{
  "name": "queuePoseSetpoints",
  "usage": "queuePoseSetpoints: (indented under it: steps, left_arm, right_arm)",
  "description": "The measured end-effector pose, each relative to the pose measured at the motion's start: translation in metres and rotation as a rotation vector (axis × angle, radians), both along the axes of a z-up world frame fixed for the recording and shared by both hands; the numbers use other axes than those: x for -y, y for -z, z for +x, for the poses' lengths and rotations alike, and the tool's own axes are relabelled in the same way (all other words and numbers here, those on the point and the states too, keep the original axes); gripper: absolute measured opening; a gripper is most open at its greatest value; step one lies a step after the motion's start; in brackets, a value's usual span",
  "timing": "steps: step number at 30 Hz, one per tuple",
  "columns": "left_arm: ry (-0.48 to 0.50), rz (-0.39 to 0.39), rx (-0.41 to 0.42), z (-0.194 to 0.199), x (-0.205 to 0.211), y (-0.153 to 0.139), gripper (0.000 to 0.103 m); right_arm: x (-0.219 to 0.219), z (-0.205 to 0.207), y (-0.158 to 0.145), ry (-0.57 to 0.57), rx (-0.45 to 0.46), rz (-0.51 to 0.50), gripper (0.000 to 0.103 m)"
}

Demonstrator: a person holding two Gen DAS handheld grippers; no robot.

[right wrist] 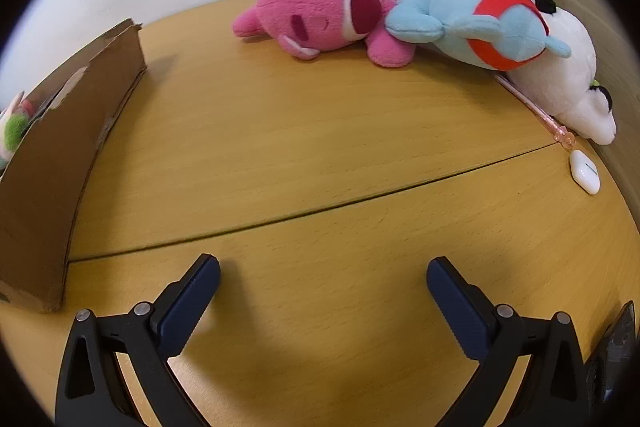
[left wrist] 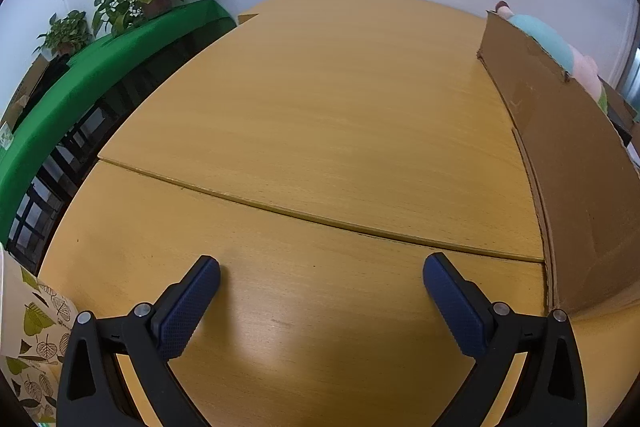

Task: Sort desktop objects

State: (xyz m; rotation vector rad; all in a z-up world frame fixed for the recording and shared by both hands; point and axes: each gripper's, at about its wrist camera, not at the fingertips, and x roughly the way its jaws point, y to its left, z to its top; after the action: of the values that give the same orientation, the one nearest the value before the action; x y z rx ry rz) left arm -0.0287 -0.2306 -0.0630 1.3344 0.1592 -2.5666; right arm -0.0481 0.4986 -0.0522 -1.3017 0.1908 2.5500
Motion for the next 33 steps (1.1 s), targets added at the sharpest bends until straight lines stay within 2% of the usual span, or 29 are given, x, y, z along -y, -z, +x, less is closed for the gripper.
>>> queuePoseSetpoints:
  steps: [33]
  left_arm:
    - [-0.007, 0.001, -0.006, -0.006, 0.011, -0.001, 0.103]
  right_arm:
    - [-0.014, -0.003, 0.0, -0.017, 0.001, 0.001, 0.103]
